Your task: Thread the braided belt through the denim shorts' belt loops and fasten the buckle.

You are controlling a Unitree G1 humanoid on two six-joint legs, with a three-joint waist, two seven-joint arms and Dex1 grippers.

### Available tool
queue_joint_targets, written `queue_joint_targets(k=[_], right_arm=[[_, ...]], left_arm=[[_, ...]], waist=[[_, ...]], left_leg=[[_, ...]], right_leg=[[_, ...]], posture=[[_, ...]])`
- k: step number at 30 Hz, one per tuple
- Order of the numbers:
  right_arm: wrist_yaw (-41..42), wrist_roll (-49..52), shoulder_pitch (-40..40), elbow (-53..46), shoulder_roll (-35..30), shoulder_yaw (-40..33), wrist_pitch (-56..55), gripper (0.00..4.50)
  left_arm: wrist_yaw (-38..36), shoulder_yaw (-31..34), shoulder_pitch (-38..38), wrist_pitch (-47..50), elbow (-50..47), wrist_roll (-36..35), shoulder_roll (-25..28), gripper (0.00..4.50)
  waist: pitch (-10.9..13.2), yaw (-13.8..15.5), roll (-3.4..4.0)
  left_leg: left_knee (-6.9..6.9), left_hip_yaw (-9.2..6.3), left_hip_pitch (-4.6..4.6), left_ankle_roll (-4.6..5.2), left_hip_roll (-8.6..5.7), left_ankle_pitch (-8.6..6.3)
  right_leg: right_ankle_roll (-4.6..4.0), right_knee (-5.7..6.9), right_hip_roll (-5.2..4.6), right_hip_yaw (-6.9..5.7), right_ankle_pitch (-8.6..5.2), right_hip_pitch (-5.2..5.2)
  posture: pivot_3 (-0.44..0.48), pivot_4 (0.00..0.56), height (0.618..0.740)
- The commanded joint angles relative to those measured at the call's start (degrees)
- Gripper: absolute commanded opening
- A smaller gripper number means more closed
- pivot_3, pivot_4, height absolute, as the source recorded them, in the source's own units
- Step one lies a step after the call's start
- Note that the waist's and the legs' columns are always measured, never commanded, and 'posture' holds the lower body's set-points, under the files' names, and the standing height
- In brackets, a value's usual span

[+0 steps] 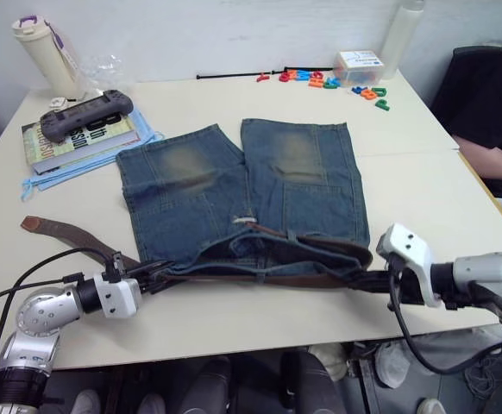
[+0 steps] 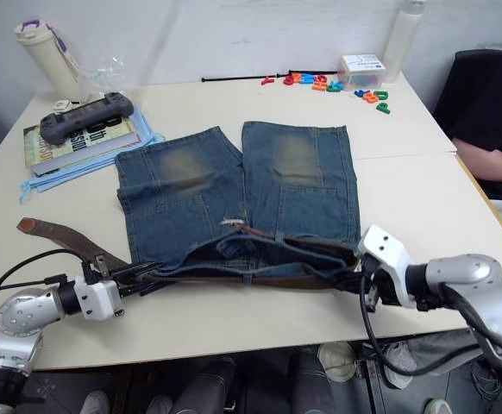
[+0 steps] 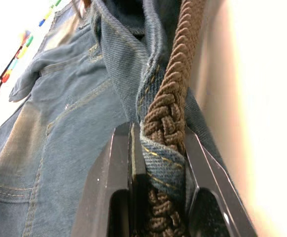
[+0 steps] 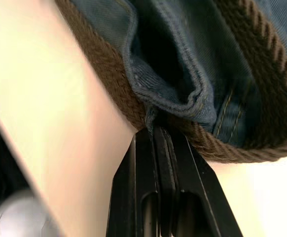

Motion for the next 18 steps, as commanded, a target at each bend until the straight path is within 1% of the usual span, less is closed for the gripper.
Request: queue_joint_targets(k=[1,4,5,6,7,8,9,11,12,13,14,18], right_arm=[[-3.91,-1.22,-1.06,1.22,-1.56,-1.06,2.22,0.07],[-6.61,-2.22,-2.34,3.25,-1.76,-0.06,3.09,0.07],[-7.06,-2.31,-2.41,3.6,-2.12,0.11,3.24,0.68],[-7.25,-2.33,-2.32,3.64,-2.68,0.25,3.42,0.98],[-7.38,-2.33,-2.19,3.52,-3.35,0.19,3.62,1.42],[-7.49,-2.3,-2.12,3.43,-3.82,0.17,3.75,1.95],[-7.47,-2.07,-2.08,2.9,-4.56,-0.34,4.08,2.29],[-7.49,-1.52,-2.05,2.11,-5.58,-1.17,4.53,3.43],[-7.29,-0.96,-2.14,1.25,-6.29,-2.12,5.12,3.94],[-7.14,-0.29,-2.49,0.5,-6.76,-3.24,5.79,4.35],[-7.08,0.25,-2.73,-0.01,-7.11,-4.05,6.27,4.48],[-8.96,1.45,-7.87,0.8,-6.68,-6.09,7.77,4.48]], left_arm=[[0.29,-0.35,1.74,1.57,0.75,2.68,2.49,0.67],[0.12,-1.5,1.88,4.5,0.84,3.67,3.44,0.67],[0.14,-1.86,1.87,5.09,0.92,3.79,3.76,0.67],[0.12,-2.17,1.92,5.61,0.9,3.73,4.02,1.05],[0.19,-2.24,2.1,5.88,0.64,3.58,4.32,1.5],[0.28,-2.31,2.27,6.1,0.39,3.4,4.56,1.83],[0.16,-1.96,2.91,6.59,-0.39,2.31,4.85,2.19],[-0.25,-1.54,4.01,7.43,-1.65,0.48,5.52,3.09],[-1.33,-0.95,5.23,7.96,-3.18,-1.54,6.47,3.09],[-2.19,-0.15,6.51,8.67,-5.06,-3.32,7.5,3.09],[-2.75,0.45,7.48,9.32,-6.56,-4.6,8.23,3.09],[-7.07,2.84,12.81,14.18,-15.05,-12.21,12.23,3.09]], waist=[[-0.02,0.09,-0.02],[-0.03,0.28,-0.02],[-0.06,0.34,-0.02],[-0.06,0.37,-0.02],[-0.09,0.38,0.04],[-0.14,0.34,0.12],[-0.19,0.22,0.21],[-0.29,-0.15,0.37],[-0.31,-0.35,0.42],[-0.31,-0.78,0.44],[-0.31,-0.94,0.44],[-0.29,-0.98,0.45]], left_leg=[[0.0,0.0,0.0,0.01,0.0,-0.01],[0.0,0.01,0.0,0.0,-0.02,0.0],[0.0,0.0,0.01,0.0,-0.02,0.0],[0.0,0.0,0.01,0.0,-0.02,0.0],[0.0,0.01,0.01,0.0,-0.02,0.0],[0.0,0.01,0.01,0.0,-0.02,0.0],[-0.02,0.02,0.02,-0.01,-0.02,0.0],[-0.11,0.06,0.08,-0.01,0.02,0.0],[-0.12,0.07,0.09,-0.02,0.04,-0.01],[-0.13,0.08,0.09,-0.02,0.06,-0.01],[-0.13,0.08,0.06,-0.03,0.1,-0.02],[-0.11,0.11,0.07,-0.06,0.2,-0.04]], right_leg=[[0.01,0.0,0.0,0.0,0.0,0.01],[0.03,-0.02,0.0,0.01,0.02,0.01],[0.04,-0.02,0.0,0.01,0.02,0.0],[0.03,-0.03,0.0,0.01,0.02,0.01],[0.03,-0.03,0.0,0.01,0.02,0.0],[0.03,-0.03,0.0,0.02,0.02,-0.01],[0.03,-0.03,0.0,0.02,0.02,-0.01],[0.02,-0.02,0.03,0.06,0.01,-0.01],[0.02,-0.02,0.05,0.06,0.01,-0.01],[0.02,-0.03,0.06,0.07,0.0,-0.01],[0.01,-0.02,0.09,0.08,-0.01,-0.03],[-0.01,-0.05,0.19,0.09,-0.01,-0.03]], posture=[[0.0,0.15,0.657],[0.0,0.15,0.657],[0.0,0.15,0.657],[0.0,0.15,0.657],[0.0,0.15,0.657],[0.0,0.15,0.657],[0.0,0.15,0.657],[0.0,0.15,0.657],[0.0,0.15,0.657],[0.0,0.15,0.657],[0.0,0.15,0.657],[0.0,0.15,0.657]])
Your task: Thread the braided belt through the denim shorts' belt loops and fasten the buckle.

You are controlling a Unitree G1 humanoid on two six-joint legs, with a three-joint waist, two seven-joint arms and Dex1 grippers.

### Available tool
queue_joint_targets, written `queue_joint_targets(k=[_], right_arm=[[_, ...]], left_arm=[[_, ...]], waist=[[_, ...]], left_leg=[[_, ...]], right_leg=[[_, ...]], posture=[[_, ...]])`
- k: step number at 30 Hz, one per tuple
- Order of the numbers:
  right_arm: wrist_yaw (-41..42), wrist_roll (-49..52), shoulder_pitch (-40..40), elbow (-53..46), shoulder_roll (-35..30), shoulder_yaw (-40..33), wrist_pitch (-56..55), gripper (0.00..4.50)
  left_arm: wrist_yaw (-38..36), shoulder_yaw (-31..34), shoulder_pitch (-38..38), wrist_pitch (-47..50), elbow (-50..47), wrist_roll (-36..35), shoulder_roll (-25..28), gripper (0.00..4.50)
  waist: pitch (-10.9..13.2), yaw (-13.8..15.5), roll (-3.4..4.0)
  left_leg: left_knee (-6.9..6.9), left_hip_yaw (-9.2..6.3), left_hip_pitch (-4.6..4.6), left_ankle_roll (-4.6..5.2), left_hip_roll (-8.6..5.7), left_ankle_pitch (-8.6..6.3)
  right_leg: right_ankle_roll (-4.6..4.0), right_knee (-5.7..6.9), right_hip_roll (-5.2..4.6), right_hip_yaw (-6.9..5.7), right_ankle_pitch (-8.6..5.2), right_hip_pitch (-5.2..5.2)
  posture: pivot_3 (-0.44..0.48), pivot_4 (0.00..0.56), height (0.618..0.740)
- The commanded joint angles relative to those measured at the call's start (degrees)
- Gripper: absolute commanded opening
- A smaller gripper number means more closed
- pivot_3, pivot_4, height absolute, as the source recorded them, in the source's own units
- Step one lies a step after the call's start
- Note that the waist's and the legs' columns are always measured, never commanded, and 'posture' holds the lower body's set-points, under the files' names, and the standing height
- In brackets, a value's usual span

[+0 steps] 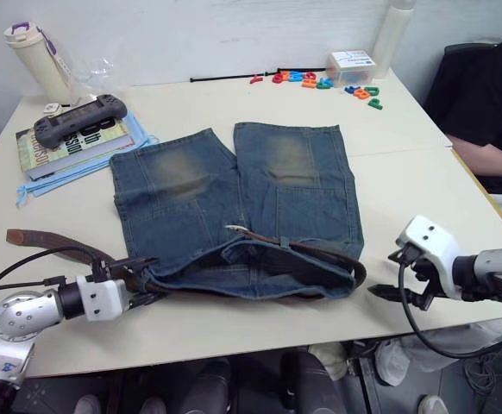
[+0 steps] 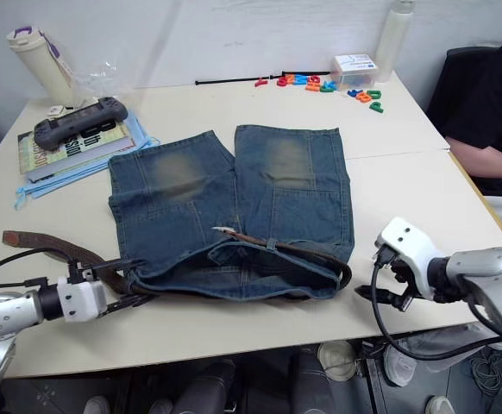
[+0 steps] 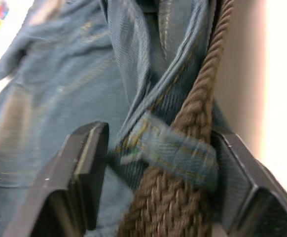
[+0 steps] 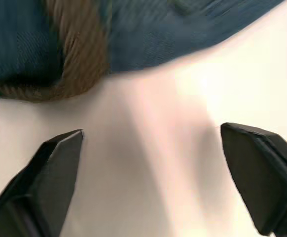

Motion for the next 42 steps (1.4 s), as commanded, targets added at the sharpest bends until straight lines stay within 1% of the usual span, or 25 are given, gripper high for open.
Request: queue_joint_targets(k=[1,4,6,7,9,12,14,17,18,20,22,23,24,26,27,30,32,37,41,42], right_arm=[[-1.79,2.45,-5.79,-1.07,1.09,-3.16,1.38,4.48],[-4.58,5.22,-12.47,-0.34,5.94,-3.12,4.21,4.48],[-6.72,6.11,-15.38,-0.23,9.09,-2.2,5.78,4.48],[-7.95,6.21,-16.41,-0.17,10.44,-1.73,6.5,4.48],[-11.21,5.85,-17.97,-0.36,13.73,0.05,7.76,4.48],[-14.69,5.61,-18.32,-1.56,17.63,2.87,9.07,4.48],[-16.21,6.09,-17.65,-2.51,19.98,4.02,9.6,4.48],[-16.85,7.07,-16.79,-3.09,22.33,4.35,9.4,4.48],[-16.8,7.3,-16.63,-3.08,22.7,4.26,9.26,4.48],[-16.88,7.27,-16.41,-2.34,22.78,4.12,8.72,4.48],[-16.1,5.95,-16.76,0.84,21.06,4.29,6.68,4.48],[-15.65,5.4,-17.11,2.31,20.31,4.5,5.68,4.48],[-15.08,4.55,-17.62,4.06,19.35,5.18,4.17,4.48],[-13.76,2.57,-19.27,8.29,18.0,7.56,0.51,4.48],[-12.88,1.53,-20.31,10.98,17.84,8.95,-1.49,4.48],[-9.46,-2.41,-24.14,20.82,18.66,14.37,-7.97,4.48],[-7.45,-4.54,-26.38,26.32,19.5,17.24,-11.01,4.48],[-1.87,-10.11,-30.05,38.3,21.05,23.87,-17.35,4.48],[2.7,-11.46,-29.82,40.42,21.34,26.52,-17.85,4.48],[3.44,-11.79,-29.71,40.75,21.5,26.8,-18.01,4.25]], left_arm=[[-5.43,2.21,4.62,5.41,-6.87,-6.75,3.52,3.09],[-10.19,4.42,8.18,10.82,-12.14,-11.63,7.02,3.09],[-13.33,6.01,9.28,12.62,-13.64,-12.58,9.09,3.09],[-14.28,6.66,9.3,13.63,-14.01,-12.99,9.57,3.09],[-15.24,7.84,8.51,18.59,-15.15,-15.94,9.91,3.09],[-16.65,9.2,7.55,26.22,-16.3,-19.8,10.16,3.09],[-16.34,10.4,6.73,35.72,-17.63,-25.63,10.68,3.09],[-12.35,10.62,2.77,49.99,-18.45,-34.14,9.56,3.09],[-11.71,10.63,1.93,53.09,-18.61,-35.71,9.15,3.09],[-9.06,9.92,-0.62,57.18,-17.89,-36.26,7.2,3.09],[-6.36,8.94,-3.84,61.01,-15.65,-36.39,4.78,3.09],[-5.55,8.88,-5.07,62.67,-14.84,-36.35,3.92,3.09],[-2.84,8.56,-7.49,63.76,-12.68,-34.86,2.53,3.09],[-0.77,6.85,-12.96,63.86,-7.64,-31.12,0.6,3.09],[0.76,5.08,-15.79,62.86,-4.49,-27.45,-0.09,3.09],[0.63,-0.12,-21.85,60.45,3.57,-19.13,-1.47,3.09],[-0.19,-2.02,-23.89,59.37,6.54,-15.94,-2.2,3.09],[-2.05,-5.87,-27.51,59.08,11.34,-10.25,-3.82,3.09],[-4.97,-7.76,-27.91,59.83,12.49,-8.13,-3.54,3.09],[-5.84,-8.11,-27.76,59.96,12.51,-7.74,-3.48,3.09]], waist=[[0.02,0.22,0.01],[0.1,0.29,-0.16],[0.1,0.37,-0.17],[0.1,0.48,-0.17],[0.11,0.63,-0.15],[0.11,0.46,-0.17],[0.11,0.38,-0.16],[0.11,0.43,-0.17],[0.11,0.38,-0.17],[0.11,0.29,-0.16],[0.11,0.31,-0.16],[0.11,0.28,-0.18],[0.1,0.28,-0.19],[0.11,0.3,-0.22],[0.11,0.32,-0.23],[0.08,0.03,-0.27],[0.08,-0.13,-0.27],[0.04,0.07,-0.33],[-0.44,0.15,-0.55],[-0.65,0.16,-0.56]], left_leg=[[0.01,0.0,-0.01,0.0,0.0,0.0],[0.02,-0.02,-0.07,-0.01,0.08,0.0],[0.02,-0.05,-0.09,-0.01,0.09,0.0],[0.01,-0.06,-0.12,-0.01,0.09,0.0],[0.01,-0.07,-0.17,0.0,0.07,-0.01],[0.02,-0.08,-0.2,-0.01,0.07,0.0],[0.02,-0.08,-0.2,-0.01,0.05,0.0],[0.02,-0.1,-0.19,-0.02,0.05,0.01],[0.02,-0.12,-0.19,-0.02,0.04,0.01],[0.02,-0.11,-0.16,-0.02,0.02,0.01],[0.02,-0.11,-0.14,-0.1,-0.01,0.05],[0.02,-0.11,-0.14,-0.14,-0.01,0.08],[0.02,-0.11,-0.14,-0.14,-0.02,0.08],[0.02,-0.08,-0.11,-0.13,-0.04,0.09],[0.02,-0.08,-0.09,-0.13,-0.04,0.09],[0.02,-0.04,-0.04,-0.16,-0.06,0.11],[0.01,0.0,-0.06,-0.47,-0.05,0.28],[0.07,0.04,-0.14,-0.47,-0.06,0.28],[0.08,0.01,-0.06,-0.5,-0.08,0.3],[0.08,0.01,-0.02,-0.5,-0.08,0.3]], right_leg=[[0.0,-0.01,0.0,-0.01,0.0,0.0],[-0.03,-0.03,0.03,-0.06,-0.01,-0.01],[-0.05,-0.05,0.04,-0.09,-0.01,-0.01],[-0.07,-0.06,0.04,-0.11,-0.02,-0.02],[-0.07,-0.08,0.02,-0.12,-0.02,-0.05],[-0.06,-0.09,0.03,-0.11,-0.02,-0.07],[-0.06,-0.07,0.03,-0.09,-0.02,-0.1],[-0.05,-0.04,0.03,-0.1,-0.02,-0.09],[-0.05,-0.03,0.04,-0.11,-0.01,-0.09],[-0.04,-0.01,0.04,-0.09,-0.01,-0.09],[-0.04,0.01,0.04,-0.08,-0.01,-0.09],[-0.04,0.0,0.04,-0.09,-0.01,-0.09],[-0.04,0.02,0.04,-0.09,-0.01,-0.09],[-0.04,0.05,0.03,-0.07,0.0,-0.09],[-0.04,0.05,0.03,-0.08,0.0,-0.07],[-0.04,0.15,0.05,-0.06,0.01,-0.09],[-0.04,0.14,0.07,-0.01,0.01,-0.14],[-0.04,0.14,0.06,0.02,0.01,-0.22],[-0.04,0.2,0.04,0.01,0.01,-0.15],[-0.04,0.2,0.04,0.01,0.01,-0.13]], posture=[[0.0,0.15,0.657],[0.0,0.15,0.657],[0.0,0.15,0.657],[0.0,0.15,0.657],[0.0,0.15,0.657],[0.0,0.15,0.657],[0.0,0.15,0.657],[0.0,0.15,0.657],[0.0,0.15,0.657],[0.0,0.15,0.657],[0.0,0.15,0.657],[0.0,0.15,0.657],[0.0,0.15,0.657],[0.0,0.15,0.657],[0.0,0.15,0.657],[0.0,0.15,0.657],[0.0,0.15,0.657],[0.0,0.15,0.657],[0.0,0.15,0.657],[0.0,0.15,0.657]])
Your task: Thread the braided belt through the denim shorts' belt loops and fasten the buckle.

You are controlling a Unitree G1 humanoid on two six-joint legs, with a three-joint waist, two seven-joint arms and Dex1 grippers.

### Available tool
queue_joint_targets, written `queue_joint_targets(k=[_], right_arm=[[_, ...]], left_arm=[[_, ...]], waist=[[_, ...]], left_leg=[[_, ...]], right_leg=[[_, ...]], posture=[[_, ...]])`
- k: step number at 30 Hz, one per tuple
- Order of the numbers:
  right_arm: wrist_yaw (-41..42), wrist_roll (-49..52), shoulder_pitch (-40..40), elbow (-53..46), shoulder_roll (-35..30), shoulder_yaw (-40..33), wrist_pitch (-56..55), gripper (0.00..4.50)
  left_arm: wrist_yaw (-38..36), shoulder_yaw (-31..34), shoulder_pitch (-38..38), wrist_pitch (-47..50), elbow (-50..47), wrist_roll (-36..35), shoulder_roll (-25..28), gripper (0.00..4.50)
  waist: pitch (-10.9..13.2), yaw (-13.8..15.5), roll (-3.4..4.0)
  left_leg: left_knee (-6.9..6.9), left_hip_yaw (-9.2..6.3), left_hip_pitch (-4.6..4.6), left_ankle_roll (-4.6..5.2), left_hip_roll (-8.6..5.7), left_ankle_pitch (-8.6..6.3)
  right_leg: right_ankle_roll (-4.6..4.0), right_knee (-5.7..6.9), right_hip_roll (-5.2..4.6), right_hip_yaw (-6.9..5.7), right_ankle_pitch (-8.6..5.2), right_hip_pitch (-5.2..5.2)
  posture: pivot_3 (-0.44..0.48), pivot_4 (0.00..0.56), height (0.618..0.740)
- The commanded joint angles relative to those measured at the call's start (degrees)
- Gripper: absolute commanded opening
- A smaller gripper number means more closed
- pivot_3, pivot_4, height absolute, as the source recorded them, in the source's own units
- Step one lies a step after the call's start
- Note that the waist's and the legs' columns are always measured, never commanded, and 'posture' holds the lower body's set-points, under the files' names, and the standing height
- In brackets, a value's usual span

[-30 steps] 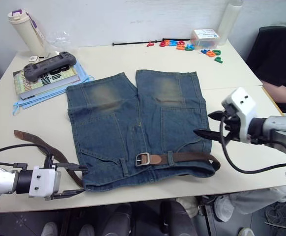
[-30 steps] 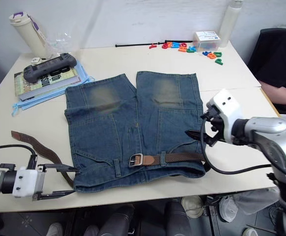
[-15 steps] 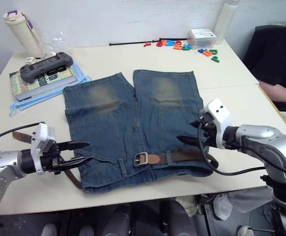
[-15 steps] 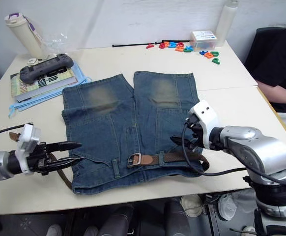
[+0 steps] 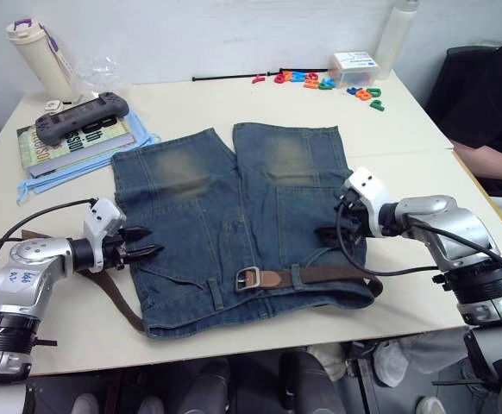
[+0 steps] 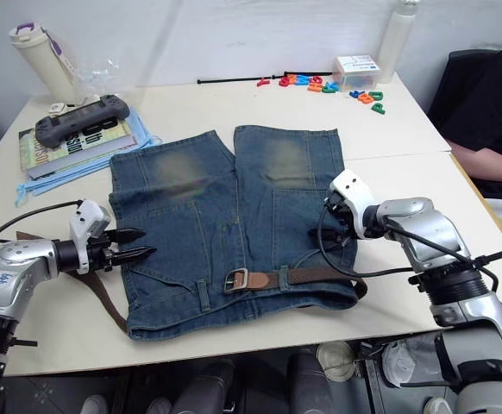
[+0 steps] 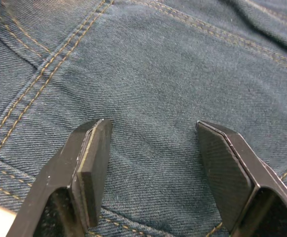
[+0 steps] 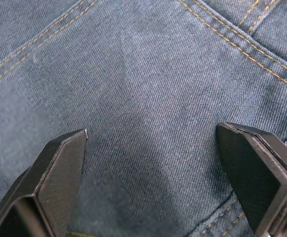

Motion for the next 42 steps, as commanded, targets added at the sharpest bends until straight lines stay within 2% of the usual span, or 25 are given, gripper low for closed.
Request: queue_joint_targets(k=[1,2,5,8,9,10,15,21,28,32,35,41,42], right_arm=[[4.44,-1.57,1.28,2.22,0.74,3.1,-0.04,3.97],[5.15,-1.92,1.53,2.15,0.76,3.38,-0.25,3.78],[6.34,-2.96,2.12,1.15,1.04,3.51,-0.46,2.43],[6.16,-4.36,2.21,0.65,1.53,3.33,-0.8,1.04],[5.81,-5.06,2.14,0.65,1.75,3.32,-1.2,0.54],[5.26,-5.81,2.03,0.84,2.07,3.27,-1.65,0.06],[0.25,-9.47,0.16,5.61,5.76,2.29,-4.71,0.01],[-9.59,-14.97,-6.38,20.65,11.71,-0.41,-12.15,0.01],[-17.68,-18.4,-14.93,39.13,14.74,-2.03,-21.96,0.01],[-21.3,-19.94,-18.81,47.27,15.54,-2.36,-26.98,0.01],[-23.24,-20.75,-20.41,51.0,16.03,-2.81,-29.9,0.01],[-25.73,-20.38,-21.69,53.65,16.52,-5.06,-34.05,0.01],[-25.9,-20.03,-21.88,53.51,16.5,-5.68,-34.39,0.41]], left_arm=[[-3.33,-2.67,1.15,1.01,1.19,2.85,0.03,2.83],[-4.12,-2.88,1.39,0.78,1.03,3.16,0.04,2.57],[-5.35,-3.2,2.33,-0.52,0.27,4.79,0.07,1.52],[-5.79,-3.17,2.68,-1.28,-0.06,5.91,-0.22,0.18],[-5.71,-3.23,2.74,-2.04,-0.11,6.47,-0.34,0.0],[-5.64,-3.21,2.76,-2.42,-0.12,6.77,-0.5,0.0],[-2.36,-3.96,-0.44,-7.11,3.38,10.61,-3.12,0.0],[3.97,-7.55,-13.0,-19.63,19.65,20.68,-8.55,0.0],[12.3,-11.25,-27.43,-31.28,39.97,29.39,-13.75,0.0],[19.53,-12.99,-33.84,-34.97,49.2,33.86,-16.17,0.0],[23.09,-12.99,-36.62,-36.2,53.11,35.26,-17.35,0.0],[23.6,-10.89,-38.33,-38.08,55.15,34.23,-19.0,0.0],[23.09,-10.13,-38.29,-38.52,54.96,33.56,-19.11,0.34]], waist=[[-0.33,0.0,-0.01],[-0.48,-0.02,0.0],[-0.71,-0.09,0.02],[-0.96,-0.07,0.02],[-1.03,-0.09,0.02],[-1.07,-0.1,0.02],[-1.08,-0.17,0.04],[-1.18,0.38,-0.01],[-1.19,0.5,-0.04],[-1.21,0.39,-0.08],[-1.2,0.24,-0.09],[-1.2,0.04,-0.11],[-1.19,0.04,-0.12]], left_leg=[[-0.01,-0.01,0.02,0.0,0.0,0.0],[0.0,-0.01,0.02,0.01,0.0,-0.01],[-0.01,-0.01,0.02,0.02,0.02,-0.04],[-0.01,-0.01,0.04,0.02,0.02,-0.05],[-0.02,0.0,0.05,0.03,0.02,-0.05],[-0.01,-0.01,0.07,0.04,0.02,-0.06],[-0.09,0.0,0.51,0.3,0.04,-0.24],[-0.13,-0.26,1.93,0.4,0.06,-0.42],[-0.08,-0.27,1.62,0.37,-0.23,-0.35],[-0.05,-0.28,0.92,0.45,-0.6,-0.11],[-0.05,-0.28,0.73,0.15,-0.78,0.15],[-0.02,-0.27,0.46,0.17,-0.92,0.18],[-0.01,-0.27,0.46,0.18,-0.93,0.18]], right_leg=[[0.0,-0.01,0.0,0.0,0.0,0.03],[-0.01,-0.01,0.0,0.0,-0.01,0.03],[-0.03,-0.02,0.0,0.01,-0.03,0.02],[-0.04,-0.03,0.0,0.02,-0.03,0.03],[-0.04,-0.04,0.0,0.02,-0.03,0.03],[-0.04,-0.04,0.0,0.03,-0.04,0.06],[-0.08,-0.06,0.0,0.05,-0.07,0.46],[-0.05,-0.2,0.02,-0.21,-0.08,2.07],[0.05,0.08,-0.08,-0.12,-0.11,1.64],[0.1,0.44,-0.5,-0.09,-0.11,0.84],[0.2,0.62,-0.71,-0.09,-0.16,0.64],[0.32,0.87,-0.84,-0.02,-0.23,0.29],[0.32,0.87,-0.84,-0.02,-0.23,0.29]], posture=[[0.0,0.15,0.657],[0.0,0.15,0.657],[0.0,0.15,0.657],[0.0,0.15,0.657],[0.0,0.15,0.657],[0.0,0.15,0.657],[0.0,0.15,0.657],[0.0,0.15,0.657],[0.0,0.15,0.657],[0.0,0.15,0.657],[0.0,0.15,0.657],[0.0,0.15,0.657],[0.0,0.15,0.657]])
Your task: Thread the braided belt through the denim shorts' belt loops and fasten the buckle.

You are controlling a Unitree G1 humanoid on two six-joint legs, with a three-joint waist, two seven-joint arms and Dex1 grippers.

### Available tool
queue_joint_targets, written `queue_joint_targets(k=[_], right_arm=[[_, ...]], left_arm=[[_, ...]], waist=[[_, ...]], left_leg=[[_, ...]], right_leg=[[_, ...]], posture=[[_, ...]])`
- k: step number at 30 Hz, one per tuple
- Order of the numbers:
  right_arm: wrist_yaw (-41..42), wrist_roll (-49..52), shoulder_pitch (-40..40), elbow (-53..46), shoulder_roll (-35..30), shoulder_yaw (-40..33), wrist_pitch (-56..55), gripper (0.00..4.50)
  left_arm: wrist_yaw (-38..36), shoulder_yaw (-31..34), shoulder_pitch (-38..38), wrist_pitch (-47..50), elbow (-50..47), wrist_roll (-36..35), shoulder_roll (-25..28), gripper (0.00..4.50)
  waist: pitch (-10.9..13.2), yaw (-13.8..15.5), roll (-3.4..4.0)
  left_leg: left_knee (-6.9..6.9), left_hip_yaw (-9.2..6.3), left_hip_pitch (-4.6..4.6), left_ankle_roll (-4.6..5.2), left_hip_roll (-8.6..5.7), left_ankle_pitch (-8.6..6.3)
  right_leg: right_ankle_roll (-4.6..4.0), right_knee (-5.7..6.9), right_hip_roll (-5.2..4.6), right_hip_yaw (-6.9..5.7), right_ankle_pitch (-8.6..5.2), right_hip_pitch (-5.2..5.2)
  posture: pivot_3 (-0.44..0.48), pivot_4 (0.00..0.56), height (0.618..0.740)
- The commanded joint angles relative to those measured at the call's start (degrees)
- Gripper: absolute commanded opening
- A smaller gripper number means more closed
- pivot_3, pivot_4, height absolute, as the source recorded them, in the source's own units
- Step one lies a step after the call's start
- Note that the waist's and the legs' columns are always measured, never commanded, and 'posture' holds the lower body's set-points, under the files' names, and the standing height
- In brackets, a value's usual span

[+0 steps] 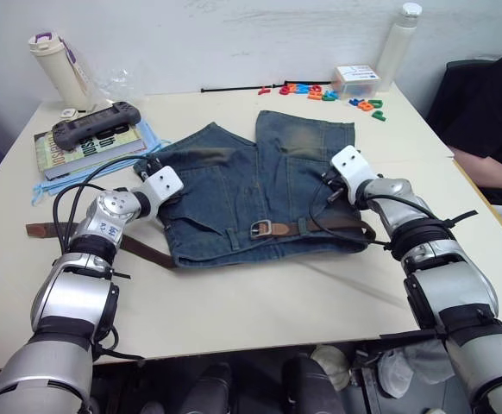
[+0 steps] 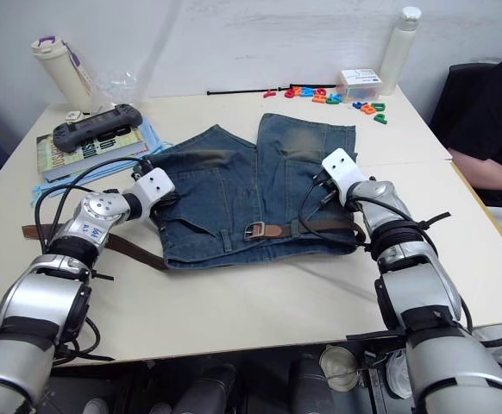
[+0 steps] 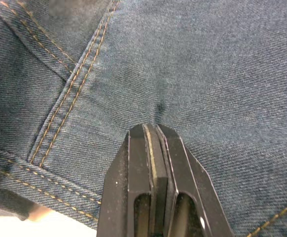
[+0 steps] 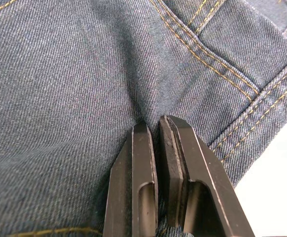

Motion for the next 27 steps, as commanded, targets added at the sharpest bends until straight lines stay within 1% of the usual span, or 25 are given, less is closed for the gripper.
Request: queue_joint_targets(k=[1,2,3,4,6,7,8,9,11,13,14,17,20,22,24,25,27], right_arm=[[-1.58,0.69,-1.23,0.3,-0.44,-3.45,-0.98,0.86],[-1.04,1.43,-1.26,-0.37,-0.44,-4.39,-0.77,1.16],[-0.61,1.85,-1.24,-0.82,-0.41,-5.02,-0.59,1.62],[0.13,2.44,-1.12,-2.03,-0.51,-5.67,0.02,2.3],[2.25,3.86,-0.47,-6.5,-1.04,-7.11,1.91,2.85],[3.83,5.25,0.31,-10.63,-1.42,-8.13,3.84,3.32],[5.01,6.35,1.12,-14.39,-1.75,-8.83,5.54,3.53],[5.93,7.65,2.18,-19.06,-2.13,-9.65,7.82,3.85],[7.06,10.7,4.81,-29.93,-2.82,-11.54,13.0,4.41],[7.58,14.77,8.2,-42.64,-3.16,-13.81,18.16,4.41],[7.6,15.76,9.14,-45.94,-3.22,-14.39,19.53,4.41],[6.29,19.73,13.39,-58.39,-2.32,-17.71,23.48,4.41],[4.14,22.94,18.24,-69.99,-1.5,-20.43,28.42,4.41],[2.61,23.44,21.12,-74.23,-0.99,-21.13,30.21,4.41],[1.3,22.62,24.25,-77.03,-0.61,-20.9,30.72,4.41],[0.69,22.2,26.0,-78.42,-0.57,-20.76,30.89,4.41],[-1.63,21.88,28.96,-80.94,-0.03,-21.68,32.26,4.41]], left_arm=[[-1.38,2.53,-0.71,-1.23,0.14,-1.97,-0.52,0.7],[-2.39,3.42,-0.66,-1.3,-0.26,-2.94,-0.58,0.92],[-2.99,3.98,-0.64,-1.27,-0.5,-3.52,-0.61,1.35],[-3.28,4.57,-0.63,-1.14,-0.94,-4.07,-0.47,1.94],[-4.49,6.59,-0.44,-0.52,-2.89,-6.21,-0.1,2.46],[-5.77,8.08,-0.02,0.07,-4.93,-8.14,0.12,2.77],[-6.99,9.36,0.49,0.7,-6.91,-9.91,0.29,3.02],[-8.35,10.96,1.39,2.24,-9.94,-12.26,0.35,3.36],[-10.48,13.55,4.82,6.49,-18.92,-16.52,0.87,3.36],[-10.83,16.31,10.89,14.03,-32.88,-22.07,1.05,3.36],[-10.78,17.08,12.63,16.24,-36.74,-23.6,1.04,3.36],[-9.38,20.79,21.42,26.05,-54.05,-30.88,1.08,3.36],[-3.87,26.24,29.92,38.38,-72.24,-40.22,-0.24,3.36],[0.56,29.68,34.62,42.59,-79.76,-43.41,-1.51,3.36],[4.67,32.75,38.68,43.18,-84.13,-43.57,-3.2,3.36],[6.22,34.16,40.9,43.44,-86.13,-43.63,-3.93,3.36],[9.64,36.57,45.2,44.75,-90.01,-43.09,-5.23,3.36]], waist=[[0.02,0.0,-0.02],[0.01,0.0,-0.02],[0.01,-0.08,-0.02],[0.01,-0.14,-0.02],[0.01,-0.35,-0.02],[0.01,-0.46,-0.02],[0.01,-0.58,-0.02],[0.02,-0.73,-0.02],[0.05,-1.14,-0.04],[0.08,-1.3,-0.04],[0.16,-1.55,-0.03],[0.24,-2.5,0.05],[0.24,-2.64,0.05],[0.24,-2.44,0.04],[0.24,-2.18,0.04],[0.24,-1.56,0.04],[0.24,-1.27,0.04]], left_leg=[[0.02,0.0,-0.03,0.0,0.0,0.0],[0.04,0.0,-0.1,0.01,0.0,0.0],[0.06,-0.01,-0.17,0.0,-0.01,0.01],[0.19,-0.02,-0.44,-0.01,-0.01,0.02],[0.44,-0.04,-0.81,-0.04,0.01,0.03],[0.68,-0.04,-1.05,-0.05,0.02,0.03],[0.86,-0.04,-1.2,-0.05,0.01,0.0],[0.96,-0.04,-1.34,-0.03,-0.01,-0.01],[1.12,-0.04,-1.77,-0.02,-0.02,0.0],[1.12,-0.05,-1.8,-0.01,-0.02,0.0],[1.13,-0.06,-1.8,-0.01,-0.02,0.0],[1.09,-0.07,-1.91,-0.01,0.04,-0.02],[0.89,-0.09,-1.77,0.0,0.1,-0.04],[0.9,-0.1,-1.76,0.0,0.1,-0.04],[0.93,-0.1,-1.76,0.01,0.05,-0.03],[0.94,-0.09,-1.73,0.01,0.06,-0.03],[0.91,-0.09,-1.55,0.02,0.08,-0.04]], right_leg=[[0.0,0.01,0.0,0.0,0.0,-0.02],[0.0,0.02,0.0,-0.01,0.0,-0.07],[0.0,0.04,0.0,0.0,0.0,-0.15],[0.0,0.11,0.0,-0.01,0.0,-0.39],[0.0,0.23,0.01,-0.02,0.0,-0.69],[-0.01,0.38,0.02,-0.03,0.0,-0.85],[-0.02,0.57,0.01,-0.02,-0.01,-1.03],[-0.03,0.66,0.0,-0.01,-0.02,-1.16],[0.0,0.75,-0.02,-0.02,0.0,-1.45],[0.0,0.74,-0.02,-0.02,0.0,-1.46],[0.0,0.74,-0.02,-0.03,0.0,-1.46],[0.0,0.71,0.0,-0.03,0.0,-1.58],[-0.01,0.62,0.1,0.09,-0.01,-1.58],[-0.01,0.62,0.1,0.11,-0.01,-1.55],[-0.01,0.51,0.09,0.09,-0.01,-1.53],[-0.01,0.44,0.09,0.11,-0.01,-1.49],[-0.02,0.38,0.1,0.13,-0.01,-1.31]], posture=[[0.0,0.15,0.657],[0.0,0.15,0.657],[0.0,0.15,0.657],[0.0,0.15,0.657],[0.0,0.15,0.657],[0.0,0.15,0.657],[0.0,0.15,0.657],[0.0,0.15,0.657],[0.0,0.15,0.657],[0.0,0.15,0.657],[0.0,0.15,0.657],[0.0,0.15,0.657],[0.0,0.15,0.657],[0.0,0.15,0.657],[0.0,0.15,0.657],[0.0,0.15,0.657],[0.0,0.15,0.657]])
